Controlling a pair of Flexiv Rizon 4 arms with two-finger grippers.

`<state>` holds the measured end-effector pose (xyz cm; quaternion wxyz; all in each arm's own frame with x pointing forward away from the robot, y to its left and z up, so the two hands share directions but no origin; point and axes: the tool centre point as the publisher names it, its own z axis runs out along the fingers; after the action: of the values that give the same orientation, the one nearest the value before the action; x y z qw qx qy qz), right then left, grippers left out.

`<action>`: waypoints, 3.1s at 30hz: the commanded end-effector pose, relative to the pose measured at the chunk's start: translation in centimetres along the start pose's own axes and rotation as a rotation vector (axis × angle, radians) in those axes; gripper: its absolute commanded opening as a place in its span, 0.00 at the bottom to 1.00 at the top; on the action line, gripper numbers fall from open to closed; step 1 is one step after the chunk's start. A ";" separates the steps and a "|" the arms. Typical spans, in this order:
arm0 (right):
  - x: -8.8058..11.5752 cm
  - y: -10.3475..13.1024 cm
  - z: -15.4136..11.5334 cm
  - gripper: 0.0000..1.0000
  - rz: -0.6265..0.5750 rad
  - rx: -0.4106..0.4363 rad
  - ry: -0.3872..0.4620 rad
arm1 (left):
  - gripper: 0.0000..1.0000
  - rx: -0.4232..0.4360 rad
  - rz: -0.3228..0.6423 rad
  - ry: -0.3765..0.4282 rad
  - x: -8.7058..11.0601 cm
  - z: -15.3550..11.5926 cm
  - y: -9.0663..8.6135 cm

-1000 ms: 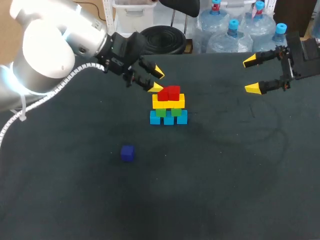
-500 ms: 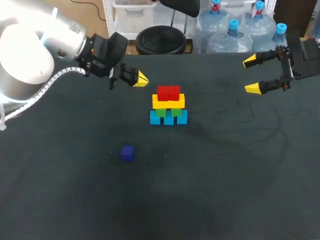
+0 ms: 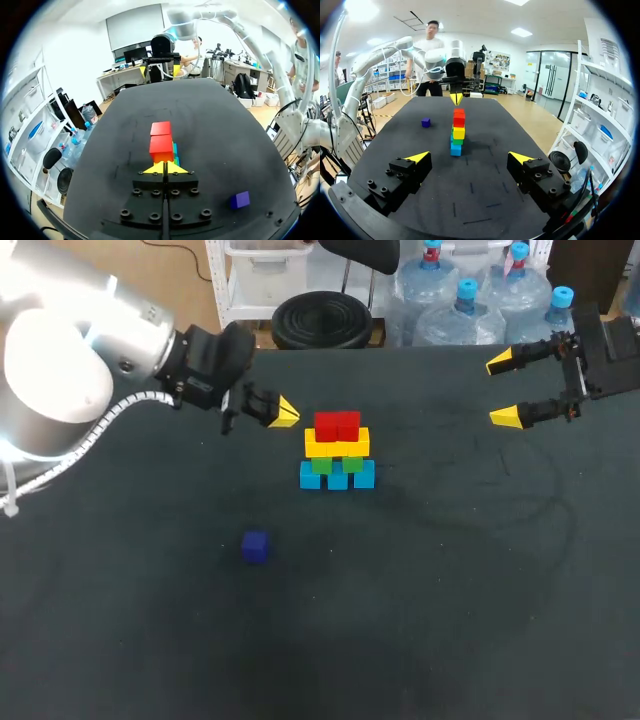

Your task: Place the blue cubes, place green cubes on the blue cubes, place the yellow cubes on the green cubes, then place the red cubes on the yellow cubes, and place purple cube on the red cubes.

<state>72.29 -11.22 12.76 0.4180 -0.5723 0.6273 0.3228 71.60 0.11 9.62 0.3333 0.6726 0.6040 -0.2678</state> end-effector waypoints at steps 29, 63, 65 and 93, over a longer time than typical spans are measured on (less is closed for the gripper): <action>0.0 0.0 0.1 1.00 -0.001 0.000 -0.001 | 0.00 0.075 -0.027 0.151 0.1 1.2 0.8; 0.0 0.0 0.1 1.00 -0.001 0.000 -0.001 | 0.00 0.111 -0.024 0.200 -0.5 1.8 0.2; 0.0 0.0 0.1 1.00 -0.001 0.000 -0.001 | 0.00 0.113 -0.023 0.201 -0.5 1.8 0.2; 0.0 0.0 0.1 1.00 -0.001 0.000 -0.001 | 0.00 0.088 -0.028 0.202 -0.5 0.9 0.0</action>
<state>72.30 -11.22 12.76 0.4180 -0.5723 0.6273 0.3229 71.91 -1.25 9.19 0.2339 0.7031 0.6301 -0.2322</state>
